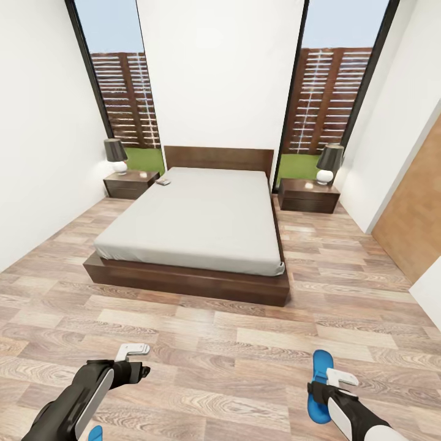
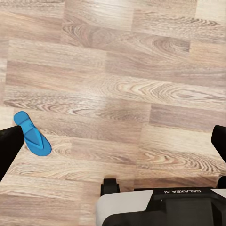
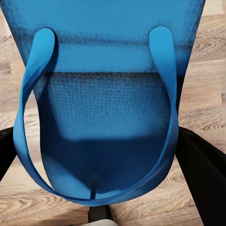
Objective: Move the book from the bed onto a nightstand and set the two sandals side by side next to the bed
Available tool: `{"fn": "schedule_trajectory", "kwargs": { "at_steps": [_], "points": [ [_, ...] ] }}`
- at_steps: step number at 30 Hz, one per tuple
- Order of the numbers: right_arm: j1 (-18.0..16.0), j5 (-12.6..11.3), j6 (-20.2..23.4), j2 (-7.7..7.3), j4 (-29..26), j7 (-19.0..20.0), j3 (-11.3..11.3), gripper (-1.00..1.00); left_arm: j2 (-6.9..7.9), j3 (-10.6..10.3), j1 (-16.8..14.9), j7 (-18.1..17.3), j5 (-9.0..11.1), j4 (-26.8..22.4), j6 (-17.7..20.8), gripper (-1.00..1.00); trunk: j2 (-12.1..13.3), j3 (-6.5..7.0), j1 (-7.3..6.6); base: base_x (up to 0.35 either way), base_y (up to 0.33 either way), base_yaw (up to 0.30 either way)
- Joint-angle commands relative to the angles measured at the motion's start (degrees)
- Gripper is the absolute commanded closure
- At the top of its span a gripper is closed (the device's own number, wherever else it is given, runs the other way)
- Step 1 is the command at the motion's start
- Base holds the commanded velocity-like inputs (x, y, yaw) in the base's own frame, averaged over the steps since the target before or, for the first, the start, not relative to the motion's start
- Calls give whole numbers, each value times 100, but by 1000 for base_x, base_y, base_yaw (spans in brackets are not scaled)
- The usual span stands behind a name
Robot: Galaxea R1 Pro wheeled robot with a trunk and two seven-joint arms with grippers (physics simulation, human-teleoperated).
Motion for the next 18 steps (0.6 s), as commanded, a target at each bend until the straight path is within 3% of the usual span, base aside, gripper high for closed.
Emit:
{"fn": "schedule_trajectory", "kwargs": {
  "at_steps": [1,18],
  "points": [
    [1,-43,29,1,-15,-13,-9,100,5,-11,-4,0,6,-6,23,-100,-11,-11,3,0,0,0],
    [12,-50,27,42,-76,-18,-5,100,5,-11,-4,-4,6,-13,23,-100,-11,23,3,0,0,0]
  ]
}}
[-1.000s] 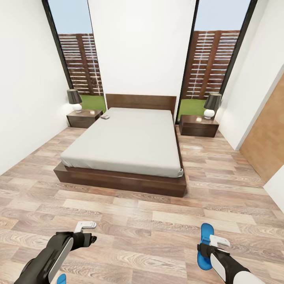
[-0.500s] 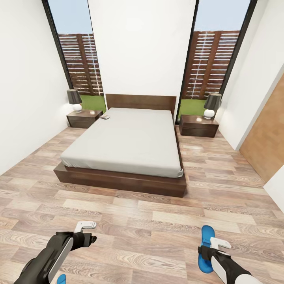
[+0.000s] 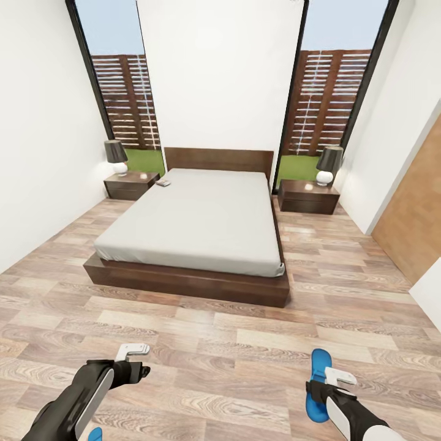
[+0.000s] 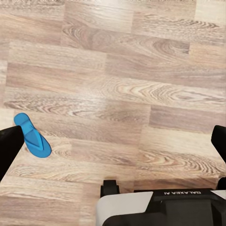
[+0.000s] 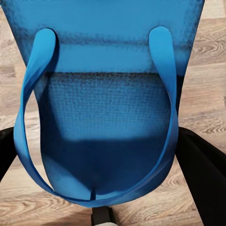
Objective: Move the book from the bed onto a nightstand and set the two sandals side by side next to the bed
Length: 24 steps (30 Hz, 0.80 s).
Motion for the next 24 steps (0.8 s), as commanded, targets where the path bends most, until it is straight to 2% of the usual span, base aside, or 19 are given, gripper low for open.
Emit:
{"fn": "schedule_trajectory", "kwargs": {
  "at_steps": [1,16,24],
  "points": [
    [-1,-44,30,1,-15,-14,-10,100,5,-10,-4,-2,6,-7,23,-100,-11,-4,3,0,0,0],
    [-1,-45,30,-12,-18,-16,-14,100,5,-11,-4,-7,7,-8,23,-100,-11,69,3,0,0,4],
    [-1,-44,30,-3,-18,-16,-10,100,5,-10,-4,-10,7,-8,22,-100,-11,59,3,0,0,165]
  ]
}}
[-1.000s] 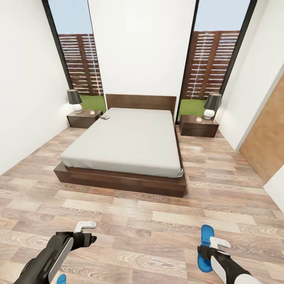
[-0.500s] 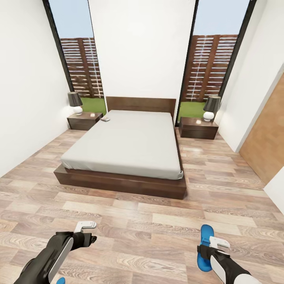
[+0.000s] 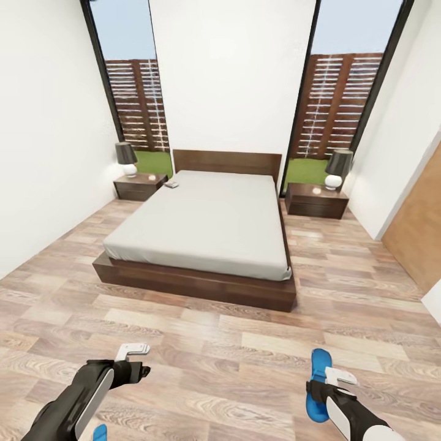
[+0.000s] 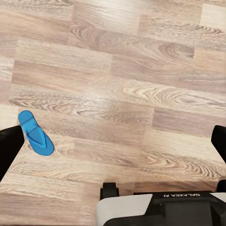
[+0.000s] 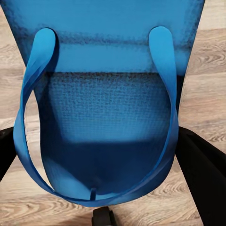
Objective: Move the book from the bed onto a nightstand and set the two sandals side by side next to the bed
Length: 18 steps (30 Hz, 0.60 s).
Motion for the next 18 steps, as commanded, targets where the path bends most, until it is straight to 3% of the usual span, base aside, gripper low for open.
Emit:
{"fn": "schedule_trajectory", "kwargs": {
  "at_steps": [1,10,18],
  "points": [
    [0,-47,31,0,-16,-13,-8,100,4,-12,-6,-3,2,-4,23,-100,-11,-14,3,0,0,243],
    [0,-47,31,-2,-16,-13,-7,100,4,-12,-6,4,2,-4,17,-100,-11,-35,3,0,0,256],
    [0,-50,31,-5,-16,-13,-7,100,4,-19,-6,4,-3,-4,5,-100,-11,-41,3,40,6,84]
  ]
}}
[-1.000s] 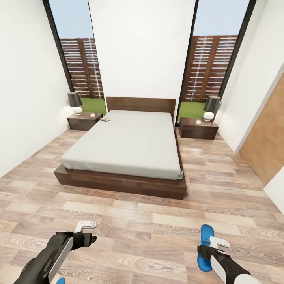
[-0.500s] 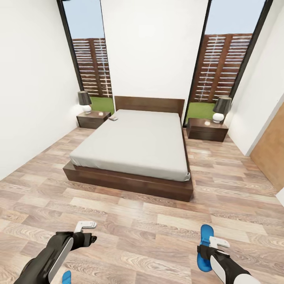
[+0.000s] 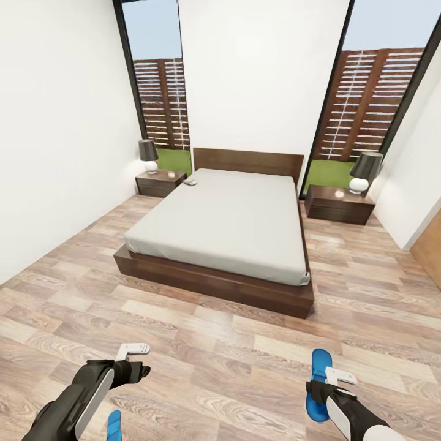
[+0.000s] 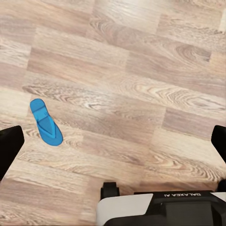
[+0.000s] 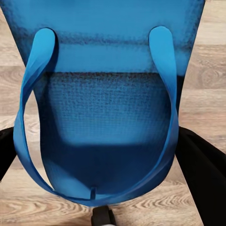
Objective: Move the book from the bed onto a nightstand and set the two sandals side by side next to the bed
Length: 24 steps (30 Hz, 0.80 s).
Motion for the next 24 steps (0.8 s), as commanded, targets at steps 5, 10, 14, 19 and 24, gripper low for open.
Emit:
{"fn": "schedule_trajectory", "kwargs": {
  "at_steps": [5,10,14,19,24],
  "points": [
    [-1,-41,30,7,-14,-13,-10,100,5,-12,-5,-9,3,-6,-30,-100,-11,-12,5,114,27,17],
    [-1,-40,30,22,-14,-12,-10,100,5,-12,-1,-11,5,-6,-67,-100,-11,-21,5,39,9,101],
    [-1,-39,30,26,-14,-13,-10,100,5,-12,2,-15,7,-6,-75,-100,-11,-37,5,12,3,191],
    [-1,-39,30,28,-14,-13,-4,100,5,-12,1,-13,9,-6,-79,-100,-11,-63,5,4,1,218],
    [-1,-39,30,29,-14,-13,-2,100,5,-12,-1,-12,7,-6,-80,-100,-11,-90,5,1,0,230]
  ]
}}
